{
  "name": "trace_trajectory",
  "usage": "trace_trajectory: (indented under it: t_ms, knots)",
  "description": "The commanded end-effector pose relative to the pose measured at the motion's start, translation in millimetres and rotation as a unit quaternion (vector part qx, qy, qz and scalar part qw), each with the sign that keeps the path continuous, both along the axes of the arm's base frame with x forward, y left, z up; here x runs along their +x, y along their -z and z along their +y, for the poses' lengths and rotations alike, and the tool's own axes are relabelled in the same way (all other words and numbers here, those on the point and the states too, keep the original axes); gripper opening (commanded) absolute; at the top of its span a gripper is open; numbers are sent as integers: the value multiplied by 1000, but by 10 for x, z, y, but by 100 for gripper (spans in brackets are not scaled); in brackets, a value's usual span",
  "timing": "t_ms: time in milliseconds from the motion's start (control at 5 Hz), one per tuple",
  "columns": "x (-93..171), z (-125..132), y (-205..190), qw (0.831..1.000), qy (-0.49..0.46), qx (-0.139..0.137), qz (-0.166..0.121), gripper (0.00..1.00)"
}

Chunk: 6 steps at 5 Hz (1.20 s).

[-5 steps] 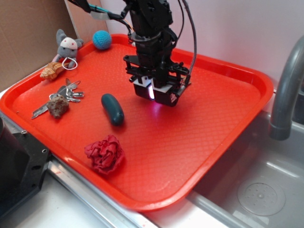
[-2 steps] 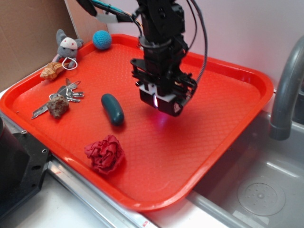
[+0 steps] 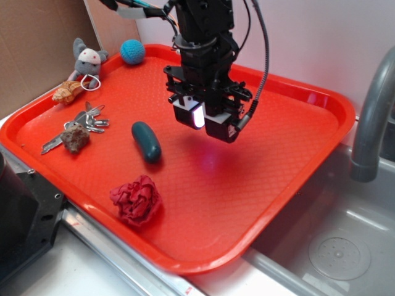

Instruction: Grab the wood chip.

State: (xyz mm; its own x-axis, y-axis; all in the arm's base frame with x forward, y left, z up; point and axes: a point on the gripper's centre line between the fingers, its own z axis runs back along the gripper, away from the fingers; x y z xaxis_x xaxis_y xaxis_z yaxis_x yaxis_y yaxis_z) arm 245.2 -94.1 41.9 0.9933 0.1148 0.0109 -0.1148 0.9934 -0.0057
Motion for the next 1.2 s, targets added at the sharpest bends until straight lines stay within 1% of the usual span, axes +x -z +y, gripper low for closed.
trace_trajectory:
  t_ms: [0, 200, 400, 600, 800, 1000]
  knots:
    - [-69, 145, -471, 991, -101, -7, -83, 100]
    - [1, 286, -640, 980, -148, -29, -131, 100]
    - [249, 337, -585, 973, -192, -36, -123, 100]
    - [609, 238, -283, 978, -182, -23, -102, 100]
    - [725, 136, -74, 981, -167, -27, -91, 100]
    - [735, 65, 66, 986, -150, -15, -70, 100]
